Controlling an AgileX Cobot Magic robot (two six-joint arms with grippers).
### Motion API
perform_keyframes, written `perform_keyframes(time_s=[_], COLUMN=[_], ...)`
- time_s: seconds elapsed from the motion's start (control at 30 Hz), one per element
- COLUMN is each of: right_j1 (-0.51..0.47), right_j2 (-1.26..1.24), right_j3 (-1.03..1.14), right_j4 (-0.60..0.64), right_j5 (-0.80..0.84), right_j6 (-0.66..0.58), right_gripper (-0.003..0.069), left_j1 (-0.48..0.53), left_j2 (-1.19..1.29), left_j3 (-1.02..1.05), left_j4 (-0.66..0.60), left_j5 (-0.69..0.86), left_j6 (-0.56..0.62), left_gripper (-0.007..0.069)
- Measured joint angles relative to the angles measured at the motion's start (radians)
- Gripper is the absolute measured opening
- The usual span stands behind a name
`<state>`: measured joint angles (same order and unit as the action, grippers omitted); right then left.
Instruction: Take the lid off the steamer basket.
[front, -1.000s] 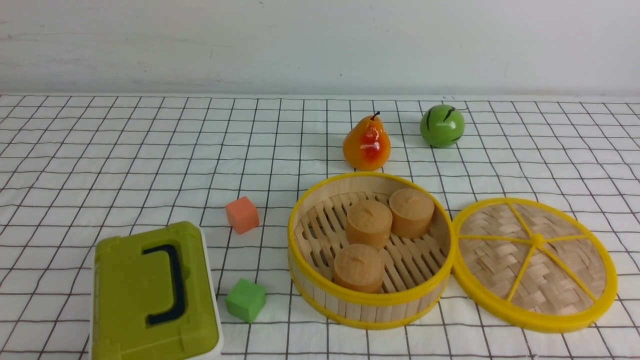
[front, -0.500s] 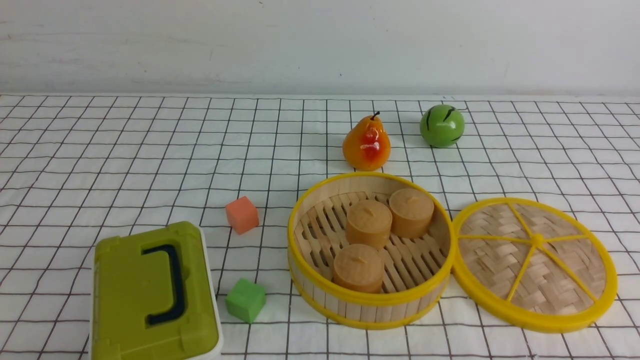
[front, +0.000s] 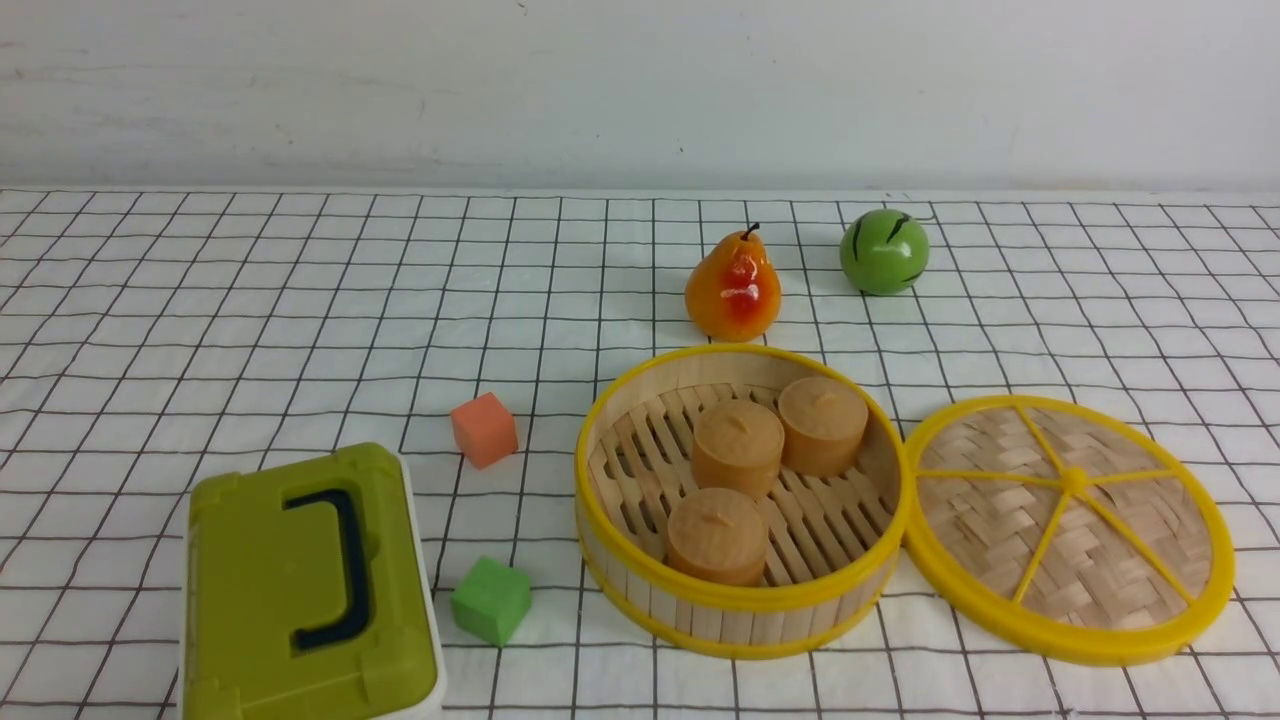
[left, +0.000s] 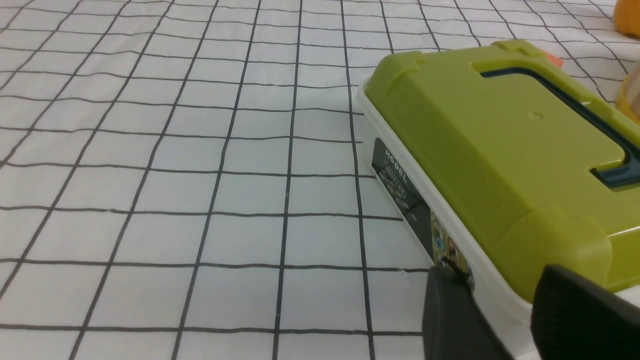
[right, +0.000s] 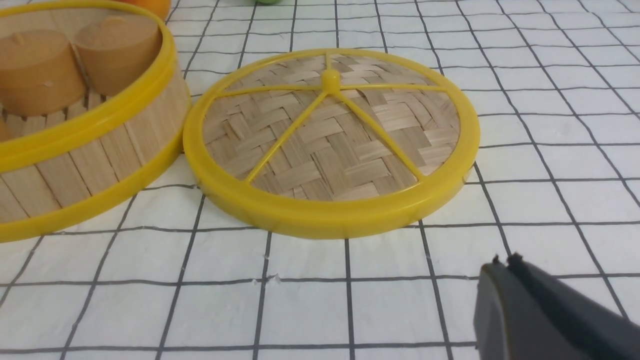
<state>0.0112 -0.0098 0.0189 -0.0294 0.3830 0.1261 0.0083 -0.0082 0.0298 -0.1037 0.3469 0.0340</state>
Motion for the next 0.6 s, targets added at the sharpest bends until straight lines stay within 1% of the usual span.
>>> perform_keyframes(time_s=[0.6], right_j1=[0.0], right_j2=[0.0], right_j3=[0.0], right_j4=[0.0], right_j5=[0.0], right_j6=[0.0], right_gripper=[0.0001], left_j1=[0.0], left_j2=[0.0], left_j3=[0.0], left_j4=[0.0], left_j5=[0.0], left_j6=[0.0], left_gripper=[0.0239])
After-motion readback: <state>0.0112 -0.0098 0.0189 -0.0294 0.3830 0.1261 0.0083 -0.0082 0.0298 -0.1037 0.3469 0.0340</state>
